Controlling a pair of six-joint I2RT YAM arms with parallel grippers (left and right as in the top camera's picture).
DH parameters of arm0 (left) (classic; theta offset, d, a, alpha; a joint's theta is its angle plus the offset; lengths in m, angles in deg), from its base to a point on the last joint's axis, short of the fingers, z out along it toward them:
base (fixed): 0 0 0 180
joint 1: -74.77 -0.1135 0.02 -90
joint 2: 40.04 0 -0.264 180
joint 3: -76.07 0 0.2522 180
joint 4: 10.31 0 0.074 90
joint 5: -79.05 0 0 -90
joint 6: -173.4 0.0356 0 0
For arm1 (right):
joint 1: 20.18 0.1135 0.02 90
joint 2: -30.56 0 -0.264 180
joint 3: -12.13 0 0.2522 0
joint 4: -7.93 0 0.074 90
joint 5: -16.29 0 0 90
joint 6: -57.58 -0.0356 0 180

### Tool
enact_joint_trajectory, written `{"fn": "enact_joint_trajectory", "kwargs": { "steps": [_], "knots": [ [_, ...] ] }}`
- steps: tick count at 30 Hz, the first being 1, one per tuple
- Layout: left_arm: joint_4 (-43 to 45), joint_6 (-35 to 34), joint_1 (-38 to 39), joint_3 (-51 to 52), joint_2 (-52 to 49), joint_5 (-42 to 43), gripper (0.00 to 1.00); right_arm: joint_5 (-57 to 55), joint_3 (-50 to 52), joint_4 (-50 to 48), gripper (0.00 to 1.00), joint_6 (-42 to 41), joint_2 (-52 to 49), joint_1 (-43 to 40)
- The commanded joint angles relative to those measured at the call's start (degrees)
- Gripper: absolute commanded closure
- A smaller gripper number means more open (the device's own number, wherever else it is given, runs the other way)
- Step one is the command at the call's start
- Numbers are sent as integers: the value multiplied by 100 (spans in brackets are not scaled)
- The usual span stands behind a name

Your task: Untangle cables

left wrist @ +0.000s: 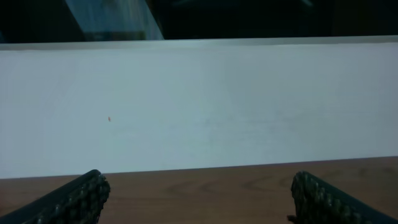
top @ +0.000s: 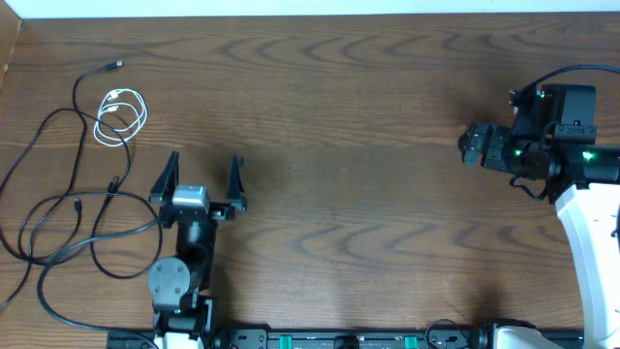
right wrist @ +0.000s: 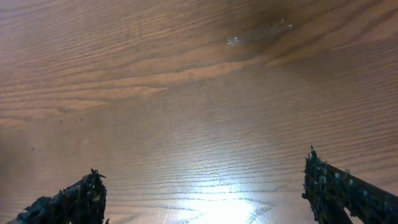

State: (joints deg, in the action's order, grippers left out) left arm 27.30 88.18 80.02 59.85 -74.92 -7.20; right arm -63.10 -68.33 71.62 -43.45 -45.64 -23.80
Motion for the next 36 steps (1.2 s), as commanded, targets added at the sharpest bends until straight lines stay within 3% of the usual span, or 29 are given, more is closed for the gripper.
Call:
{"fn": "enact_joint_trajectory", "kwargs": {
  "steps": [1, 13, 25, 36],
  "knots": [
    [31, 229, -17, 227, 487, -33, 6, -15, -31, 0, 1, 83, 76, -4],
    [-1320, 511, -20, 223, 1683, -186, 6, -15, -31, 2, 1, 81, 76, -4],
    [-3930, 527, -83, 223, 3440, -442, 6, -15, -33, 2, 1, 83, 76, -4],
    [-4990, 505, -247, 223, 3477, -442, 6, -15, -31, 2, 1, 81, 76, -4]
  ]
}}
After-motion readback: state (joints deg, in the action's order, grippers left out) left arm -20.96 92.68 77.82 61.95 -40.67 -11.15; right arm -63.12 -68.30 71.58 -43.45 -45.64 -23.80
